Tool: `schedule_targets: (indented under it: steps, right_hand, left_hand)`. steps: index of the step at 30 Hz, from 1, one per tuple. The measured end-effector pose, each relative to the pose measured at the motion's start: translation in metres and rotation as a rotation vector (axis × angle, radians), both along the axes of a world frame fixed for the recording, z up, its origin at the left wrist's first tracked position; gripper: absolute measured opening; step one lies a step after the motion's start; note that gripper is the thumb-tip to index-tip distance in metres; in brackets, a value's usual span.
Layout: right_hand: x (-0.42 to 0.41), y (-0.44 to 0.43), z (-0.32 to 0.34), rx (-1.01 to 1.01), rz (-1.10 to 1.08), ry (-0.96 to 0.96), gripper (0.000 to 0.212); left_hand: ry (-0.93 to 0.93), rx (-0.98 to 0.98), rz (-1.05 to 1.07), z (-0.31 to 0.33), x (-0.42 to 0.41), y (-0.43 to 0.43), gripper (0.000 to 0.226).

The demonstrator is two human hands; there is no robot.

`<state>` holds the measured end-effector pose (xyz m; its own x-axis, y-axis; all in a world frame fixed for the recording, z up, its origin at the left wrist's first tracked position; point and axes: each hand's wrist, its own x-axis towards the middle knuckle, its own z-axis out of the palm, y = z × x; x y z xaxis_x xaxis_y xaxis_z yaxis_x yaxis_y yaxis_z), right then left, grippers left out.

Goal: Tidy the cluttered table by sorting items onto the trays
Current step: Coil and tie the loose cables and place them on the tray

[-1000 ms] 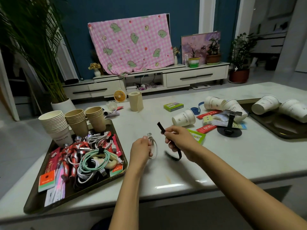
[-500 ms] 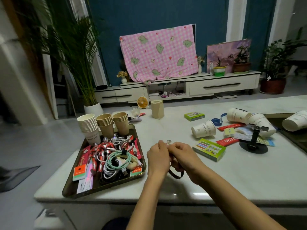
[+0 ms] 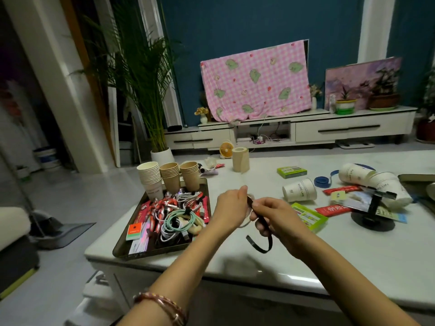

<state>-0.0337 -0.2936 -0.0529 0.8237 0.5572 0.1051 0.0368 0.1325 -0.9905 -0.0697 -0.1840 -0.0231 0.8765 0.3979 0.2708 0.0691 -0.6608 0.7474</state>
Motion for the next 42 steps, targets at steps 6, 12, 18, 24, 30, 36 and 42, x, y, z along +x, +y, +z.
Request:
schedule_targets:
  steps: [6,12,18,24,30,36,42]
  right_hand:
    - [0.004,0.000,0.005,0.057,0.037,-0.010,0.020]
    - [0.003,-0.006,0.001,0.046,-0.041,-0.089,0.026]
    - [0.003,-0.031,0.000,-0.163,-0.208,-0.311,0.034]
    - [0.017,-0.077,0.013,-0.491,-0.414,-0.551,0.028]
    - [0.032,-0.102,0.040,-0.672,-0.245,-0.924,0.034]
    - [0.068,-0.093,0.037,-0.725,-0.157,-1.103,0.026]
    - [0.075,-0.073,-0.009,-0.498,-0.004,-0.581,0.028]
  left_hand:
    - [-0.019,0.205,-0.094,0.030,0.003,-0.003,0.050]
    - [-0.038,0.284,-0.165,0.033,0.002,-0.011,0.051]
    - [-0.065,0.342,-0.231,0.025,0.004,-0.028,0.051]
    - [-0.097,0.319,-0.375,0.017,0.024,-0.054,0.051]
    - [-0.153,0.150,-0.511,0.011,0.040,-0.067,0.047]
    - [-0.186,-0.020,-0.477,-0.009,0.065,-0.052,0.045]
    - [-0.132,-0.011,-0.509,-0.049,0.072,-0.033,0.045]
